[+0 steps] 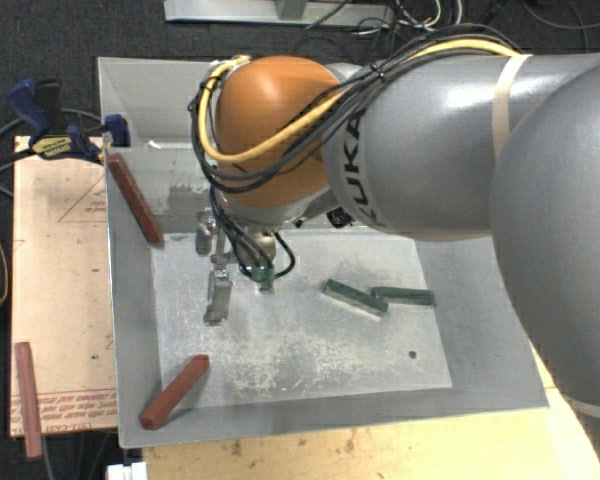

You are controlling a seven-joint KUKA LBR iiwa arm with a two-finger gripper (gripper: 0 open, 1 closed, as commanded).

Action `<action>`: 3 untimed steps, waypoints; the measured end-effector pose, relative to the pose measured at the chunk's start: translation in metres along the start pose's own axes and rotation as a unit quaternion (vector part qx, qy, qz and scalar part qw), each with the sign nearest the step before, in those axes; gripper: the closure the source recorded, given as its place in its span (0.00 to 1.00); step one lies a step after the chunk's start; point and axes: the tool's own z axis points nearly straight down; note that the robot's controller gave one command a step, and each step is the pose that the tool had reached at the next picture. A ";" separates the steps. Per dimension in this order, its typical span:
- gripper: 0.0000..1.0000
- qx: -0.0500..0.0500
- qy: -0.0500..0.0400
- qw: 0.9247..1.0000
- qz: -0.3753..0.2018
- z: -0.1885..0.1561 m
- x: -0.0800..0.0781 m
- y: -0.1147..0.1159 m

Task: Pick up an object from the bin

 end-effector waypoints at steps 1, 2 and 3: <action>0.00 0.001 0.000 0.997 -0.073 0.117 0.079 -0.018; 0.00 -0.001 -0.004 1.000 -0.025 0.137 0.041 0.029; 1.00 0.000 -0.004 1.000 -0.023 0.136 0.040 0.026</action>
Offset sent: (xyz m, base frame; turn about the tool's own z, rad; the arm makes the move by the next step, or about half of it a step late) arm -0.0770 -0.0179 -0.1129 -0.1474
